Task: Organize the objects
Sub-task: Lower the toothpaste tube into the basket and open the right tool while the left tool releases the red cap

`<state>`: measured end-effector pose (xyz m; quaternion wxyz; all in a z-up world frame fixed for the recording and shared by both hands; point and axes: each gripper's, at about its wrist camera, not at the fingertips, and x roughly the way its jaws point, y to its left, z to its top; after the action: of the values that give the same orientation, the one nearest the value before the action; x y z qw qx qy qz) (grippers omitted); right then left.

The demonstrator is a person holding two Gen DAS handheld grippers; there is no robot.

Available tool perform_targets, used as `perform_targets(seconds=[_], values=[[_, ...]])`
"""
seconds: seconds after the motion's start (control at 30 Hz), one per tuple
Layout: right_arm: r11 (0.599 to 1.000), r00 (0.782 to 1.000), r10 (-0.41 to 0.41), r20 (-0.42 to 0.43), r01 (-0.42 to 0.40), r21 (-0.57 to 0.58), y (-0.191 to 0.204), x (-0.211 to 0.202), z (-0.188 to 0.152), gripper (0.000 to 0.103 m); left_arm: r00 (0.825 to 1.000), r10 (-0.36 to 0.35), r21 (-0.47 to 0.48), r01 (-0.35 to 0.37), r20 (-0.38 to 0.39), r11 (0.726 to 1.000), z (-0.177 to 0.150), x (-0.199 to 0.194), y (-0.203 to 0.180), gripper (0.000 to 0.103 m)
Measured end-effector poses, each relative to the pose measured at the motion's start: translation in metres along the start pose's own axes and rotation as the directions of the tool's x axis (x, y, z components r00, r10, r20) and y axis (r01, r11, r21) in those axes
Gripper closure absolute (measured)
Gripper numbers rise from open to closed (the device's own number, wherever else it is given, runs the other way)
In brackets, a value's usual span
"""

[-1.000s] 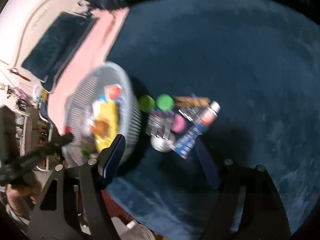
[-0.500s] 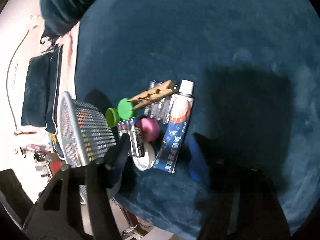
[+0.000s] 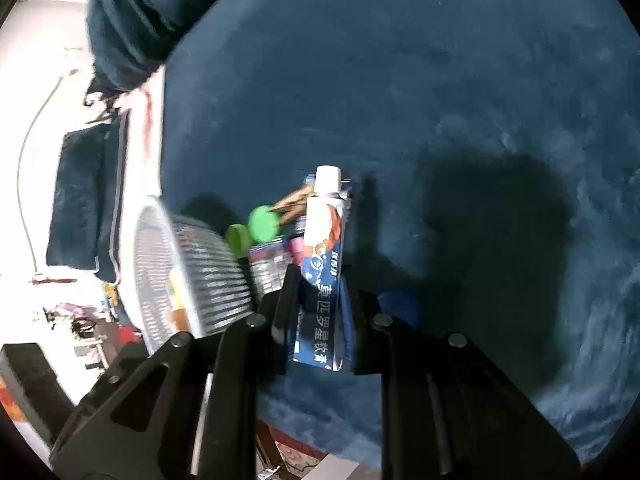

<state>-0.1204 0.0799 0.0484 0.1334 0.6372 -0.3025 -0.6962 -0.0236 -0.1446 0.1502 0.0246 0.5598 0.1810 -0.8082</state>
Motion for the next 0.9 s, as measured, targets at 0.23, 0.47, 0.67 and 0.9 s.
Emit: perform_targets(seconds=[0.23,0.47,0.67,0.9], values=[[0.988,0.996,0.084,0.008,-0.083,-0.128,0.053,-0.017,-0.013,0.084,1.000,0.029,-0.039,-0.029,0.006,0.999,-0.002,-0.003,0.013,0.073],[0.957,0.995,0.095,-0.039,-0.102,-0.271,0.106,-0.001,-0.034,0.084,0.996,0.089,-0.088,-0.086,0.032,0.992,0.000,-0.011,0.033,0.073],[0.944,0.994,0.101,-0.051,-0.111,-0.310,0.124,0.007,-0.043,0.084,0.993,0.114,-0.112,-0.109,0.041,0.988,0.000,-0.018,0.044,0.073],[0.934,0.992,0.108,-0.061,-0.122,-0.336,0.133,0.007,-0.046,0.084,0.991,0.123,-0.119,-0.117,0.046,0.986,-0.001,-0.021,0.049,0.073]])
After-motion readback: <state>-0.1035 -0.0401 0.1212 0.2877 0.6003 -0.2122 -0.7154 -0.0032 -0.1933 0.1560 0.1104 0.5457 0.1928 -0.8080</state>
